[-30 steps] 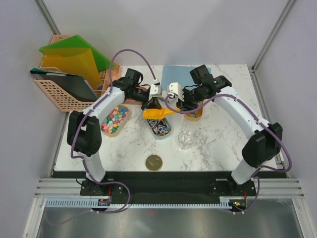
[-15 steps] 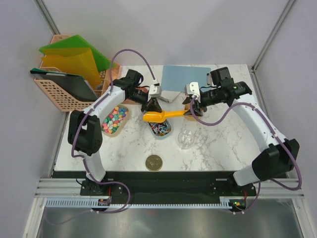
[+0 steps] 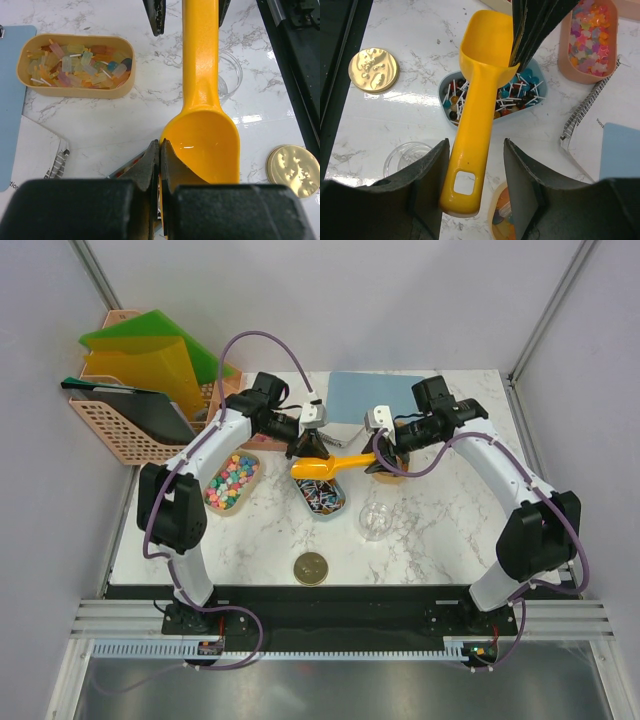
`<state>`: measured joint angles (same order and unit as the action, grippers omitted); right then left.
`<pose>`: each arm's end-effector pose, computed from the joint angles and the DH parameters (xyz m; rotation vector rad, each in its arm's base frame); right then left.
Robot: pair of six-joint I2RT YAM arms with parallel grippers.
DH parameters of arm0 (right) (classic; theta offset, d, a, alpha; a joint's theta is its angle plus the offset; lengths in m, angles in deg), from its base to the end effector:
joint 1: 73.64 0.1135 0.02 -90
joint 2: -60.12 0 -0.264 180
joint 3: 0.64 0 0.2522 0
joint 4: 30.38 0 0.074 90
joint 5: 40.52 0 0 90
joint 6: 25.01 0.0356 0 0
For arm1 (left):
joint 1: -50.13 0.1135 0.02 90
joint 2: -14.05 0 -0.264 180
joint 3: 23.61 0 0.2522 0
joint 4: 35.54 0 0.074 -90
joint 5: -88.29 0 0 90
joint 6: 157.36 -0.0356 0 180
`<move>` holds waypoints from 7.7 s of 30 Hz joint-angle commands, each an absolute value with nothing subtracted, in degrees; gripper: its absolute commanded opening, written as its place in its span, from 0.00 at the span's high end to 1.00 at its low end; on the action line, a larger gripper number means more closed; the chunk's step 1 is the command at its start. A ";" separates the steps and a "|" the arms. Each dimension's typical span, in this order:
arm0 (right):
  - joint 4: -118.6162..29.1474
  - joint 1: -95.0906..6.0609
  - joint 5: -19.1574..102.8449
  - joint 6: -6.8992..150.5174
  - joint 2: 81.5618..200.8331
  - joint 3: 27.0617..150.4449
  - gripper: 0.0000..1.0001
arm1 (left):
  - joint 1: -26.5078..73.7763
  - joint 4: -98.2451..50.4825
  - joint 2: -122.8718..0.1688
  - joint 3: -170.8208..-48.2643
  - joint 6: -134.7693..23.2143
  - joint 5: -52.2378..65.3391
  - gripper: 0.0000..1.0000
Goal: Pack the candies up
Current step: Pick up the spatula from the center of the board, then adjust the storage box at the center of the board, then scoop the fake candies from the storage box.
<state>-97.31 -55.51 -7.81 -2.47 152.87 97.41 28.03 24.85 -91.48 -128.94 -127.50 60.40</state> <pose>0.3025 0.1306 0.3185 -1.6887 1.3844 0.8456 0.3471 -0.1749 0.2880 1.6526 1.3818 -1.0293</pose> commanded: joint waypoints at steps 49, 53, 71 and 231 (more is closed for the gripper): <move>-84.93 -60.10 19.23 25.70 149.25 100.59 1.00 | 28.25 16.28 -86.69 -121.62 -112.35 22.62 0.96; -81.33 -61.95 22.50 28.51 148.01 99.60 1.00 | 27.72 15.93 -84.12 -114.55 -113.94 27.20 0.98; -80.88 -63.01 27.77 30.10 143.97 97.67 1.00 | 19.29 16.63 -87.55 -107.25 -113.67 33.45 0.98; -112.17 -43.58 46.41 7.78 178.16 117.73 1.00 | 29.04 9.16 -102.14 -118.67 -96.27 32.48 0.98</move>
